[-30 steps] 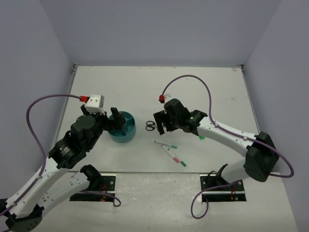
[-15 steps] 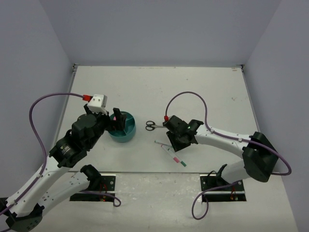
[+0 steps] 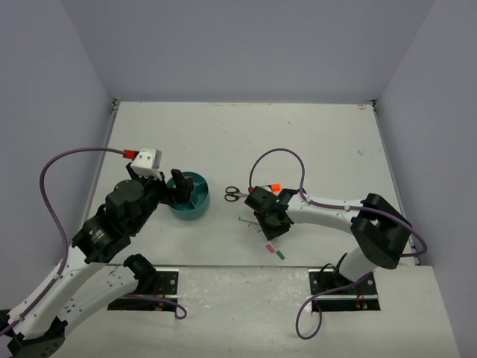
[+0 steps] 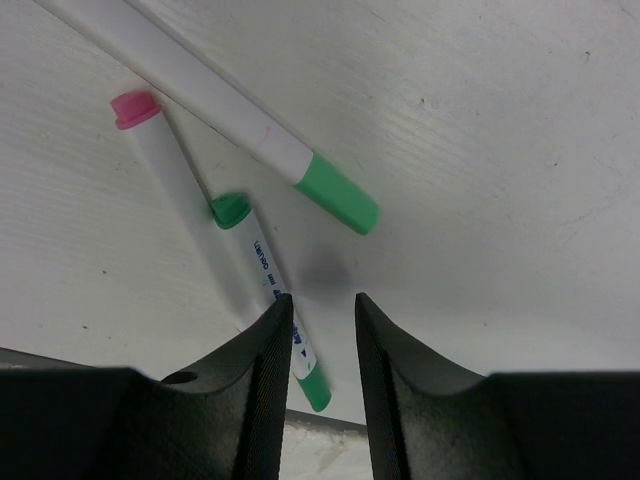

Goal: Sort the stationery into containers
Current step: Pick up the pen from the center of the board.

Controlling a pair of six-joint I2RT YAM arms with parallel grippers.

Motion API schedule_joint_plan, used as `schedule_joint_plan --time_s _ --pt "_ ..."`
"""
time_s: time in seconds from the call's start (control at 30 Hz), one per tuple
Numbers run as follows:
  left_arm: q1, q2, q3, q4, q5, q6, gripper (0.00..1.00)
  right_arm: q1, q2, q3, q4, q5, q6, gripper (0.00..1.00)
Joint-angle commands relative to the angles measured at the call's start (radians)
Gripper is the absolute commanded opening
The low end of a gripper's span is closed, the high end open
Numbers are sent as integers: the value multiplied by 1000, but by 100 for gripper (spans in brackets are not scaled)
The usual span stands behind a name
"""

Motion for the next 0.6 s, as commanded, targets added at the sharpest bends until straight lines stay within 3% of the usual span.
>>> schedule_joint_plan --time_s 0.0,0.27,0.57 --pt "7 6 -8 9 15 21 100 11 9 -2 17 33 42 33" --pt "6 4 -11 13 27 16 100 27 -97 -5 6 71 92 31" --pt "6 -4 -14 14 32 13 100 48 -46 -15 19 22 76 31"
